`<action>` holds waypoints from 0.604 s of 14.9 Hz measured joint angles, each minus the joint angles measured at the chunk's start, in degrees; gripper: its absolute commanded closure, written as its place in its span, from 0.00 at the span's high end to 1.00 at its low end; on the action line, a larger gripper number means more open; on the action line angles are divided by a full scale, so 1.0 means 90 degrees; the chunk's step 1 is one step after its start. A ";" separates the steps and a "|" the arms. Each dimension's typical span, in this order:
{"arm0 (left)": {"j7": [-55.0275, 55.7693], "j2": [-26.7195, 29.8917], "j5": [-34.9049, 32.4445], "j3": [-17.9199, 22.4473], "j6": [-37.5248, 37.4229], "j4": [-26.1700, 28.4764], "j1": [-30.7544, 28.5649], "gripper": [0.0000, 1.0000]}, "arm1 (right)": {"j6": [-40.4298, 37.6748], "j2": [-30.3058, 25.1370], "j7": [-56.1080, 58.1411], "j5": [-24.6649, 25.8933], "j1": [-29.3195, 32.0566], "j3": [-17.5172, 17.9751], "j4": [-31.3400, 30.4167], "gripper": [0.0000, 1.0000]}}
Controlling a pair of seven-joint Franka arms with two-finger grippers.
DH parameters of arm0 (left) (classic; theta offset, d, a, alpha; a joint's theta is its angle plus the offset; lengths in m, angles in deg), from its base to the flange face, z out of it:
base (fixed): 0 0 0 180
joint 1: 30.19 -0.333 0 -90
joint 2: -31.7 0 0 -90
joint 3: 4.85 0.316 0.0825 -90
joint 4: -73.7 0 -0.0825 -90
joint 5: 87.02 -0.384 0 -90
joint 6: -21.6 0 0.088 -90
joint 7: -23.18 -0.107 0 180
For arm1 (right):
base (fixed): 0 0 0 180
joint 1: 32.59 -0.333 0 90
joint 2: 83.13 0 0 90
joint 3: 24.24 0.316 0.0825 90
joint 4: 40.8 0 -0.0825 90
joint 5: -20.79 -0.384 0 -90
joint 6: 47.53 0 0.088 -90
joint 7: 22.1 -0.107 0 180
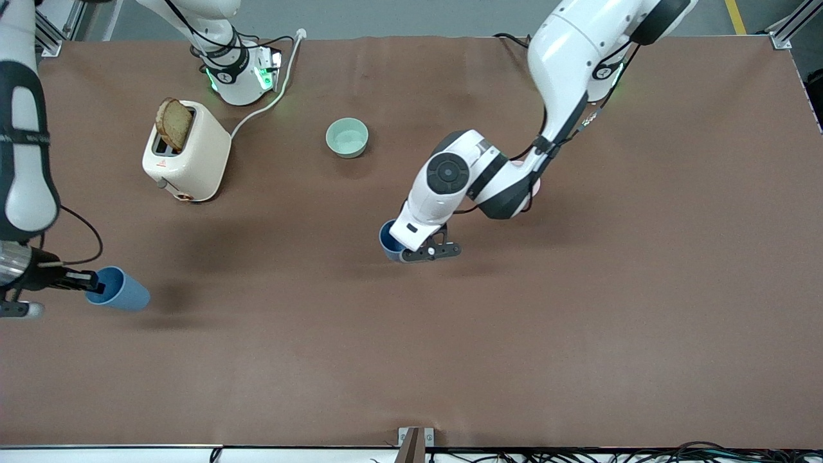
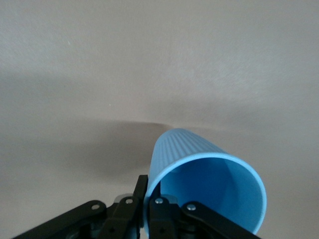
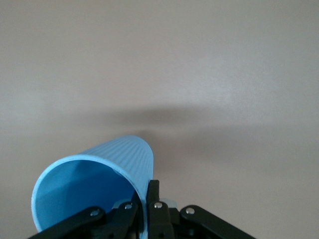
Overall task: Stack blue cups with both arms
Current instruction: 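Carry the blue cup to the table middle with the left gripper and release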
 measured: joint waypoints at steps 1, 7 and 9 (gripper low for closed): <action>0.0026 -0.0054 0.0000 0.0094 0.0004 -0.0017 0.0119 0.28 | -0.0212 -0.0263 -0.0211 0.0007 -0.0125 0.0004 0.0004 0.01; 0.0050 -0.0086 -0.0001 0.0205 0.0003 -0.0223 0.0082 1.00 | -0.1066 -0.1260 -0.2265 0.0480 -0.1413 0.0044 -0.0018 0.00; 0.0054 0.0125 -0.0002 0.0325 -0.0126 -0.0402 -0.0022 1.00 | -0.1162 -0.1380 -0.2823 0.0496 -0.1756 0.0054 -0.0046 0.00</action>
